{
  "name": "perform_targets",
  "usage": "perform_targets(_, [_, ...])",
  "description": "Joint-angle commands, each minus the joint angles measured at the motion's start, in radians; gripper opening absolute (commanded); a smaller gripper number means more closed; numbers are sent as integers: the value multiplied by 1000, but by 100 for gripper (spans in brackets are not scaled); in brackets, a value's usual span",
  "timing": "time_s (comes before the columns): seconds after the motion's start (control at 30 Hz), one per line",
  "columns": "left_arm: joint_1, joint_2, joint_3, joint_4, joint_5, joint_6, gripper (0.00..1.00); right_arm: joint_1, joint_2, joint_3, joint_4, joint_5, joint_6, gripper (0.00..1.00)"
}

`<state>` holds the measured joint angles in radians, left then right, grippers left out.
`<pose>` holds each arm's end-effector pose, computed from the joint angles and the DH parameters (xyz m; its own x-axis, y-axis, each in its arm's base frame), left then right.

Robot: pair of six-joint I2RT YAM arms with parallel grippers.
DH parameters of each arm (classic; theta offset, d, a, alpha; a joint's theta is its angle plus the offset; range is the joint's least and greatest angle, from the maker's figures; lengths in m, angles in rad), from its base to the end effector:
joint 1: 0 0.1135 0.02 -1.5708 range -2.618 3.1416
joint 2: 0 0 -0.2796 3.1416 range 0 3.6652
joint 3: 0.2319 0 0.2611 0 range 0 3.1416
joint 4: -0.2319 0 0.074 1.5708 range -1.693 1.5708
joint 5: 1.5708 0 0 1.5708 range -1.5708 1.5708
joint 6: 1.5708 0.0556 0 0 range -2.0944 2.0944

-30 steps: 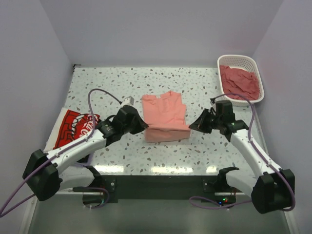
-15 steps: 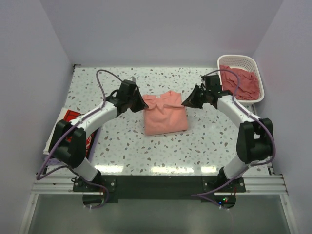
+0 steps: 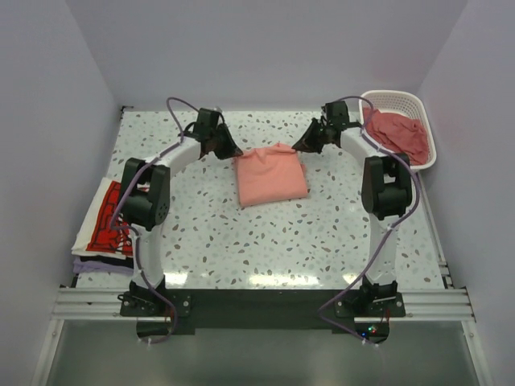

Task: Fold and stack the t-shirts
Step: Fold the tshirt

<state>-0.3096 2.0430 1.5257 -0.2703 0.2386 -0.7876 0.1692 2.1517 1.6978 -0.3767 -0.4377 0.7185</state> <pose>0.4608 -0.1612 0.1983 -0.7986 -0.4675 -0.3791 -0.1574 0.7701 -0.6182 0.5007 0.1094 0.1979 -0.8338 0.4624 -0.3017 0.1521 0.7177 0.6795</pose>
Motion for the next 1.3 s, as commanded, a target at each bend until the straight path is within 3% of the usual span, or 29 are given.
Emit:
perform_targets(0.0, [33, 49, 105, 49, 80, 45, 0, -14, 65, 108, 22, -39, 10, 1])
perform_targets(0.1, [50, 89, 140, 40, 84, 57, 0, -22, 115, 154, 48, -61, 4, 17])
perform_targets(0.13, [55, 92, 140, 43, 80, 56, 0, -26, 128, 163, 55, -59, -5, 28])
perform_targets(0.23, [76, 92, 126, 86, 99, 60, 5, -37, 145, 213, 59, -56, -25, 40])
perform_targets(0.3, [93, 85, 125, 92, 84, 76, 36, -39, 145, 250, 33, -39, -40, 51])
perform_targets(0.33, [101, 74, 122, 92, 77, 79, 58, -40, 137, 258, 24, -24, -60, 54])
perform_targets(0.4, [125, 56, 105, 94, 64, 87, 65, -40, 93, 241, 21, 8, -77, 65])
perform_targets(0.5, [136, 2, 74, 100, 44, 97, 68, -39, 16, 179, 39, 33, -111, 68])
perform_targets(0.6, [100, -56, 39, 103, 4, 99, 64, -13, -53, 93, 82, 28, -122, 66])
perform_targets(0.7, [40, -78, 34, 89, -25, 99, 45, 12, -81, 16, 130, 7, -120, 61])
perform_targets(0.73, [24, -69, 37, 82, -31, 96, 38, 25, -91, -3, 146, -5, -113, 54])
perform_targets(0.77, [-3, -63, 39, 77, -35, 96, 24, 35, -96, -38, 185, -13, -108, 49])
perform_targets(0.83, [-29, -32, 51, 66, -51, 93, 12, 53, -86, -61, 209, -32, -108, 39])
perform_targets(0.93, [-40, 21, 73, 66, -44, 88, 2, 61, -50, -60, 239, -65, -108, 34])
perform_targets(1.1, [-39, 120, 149, 75, -38, 114, 0, 61, 25, -4, 252, -107, -131, 30])
perform_targets(1.27, [12, 221, 257, 75, -13, 129, 0, 50, 179, 166, 188, -134, -152, 28])
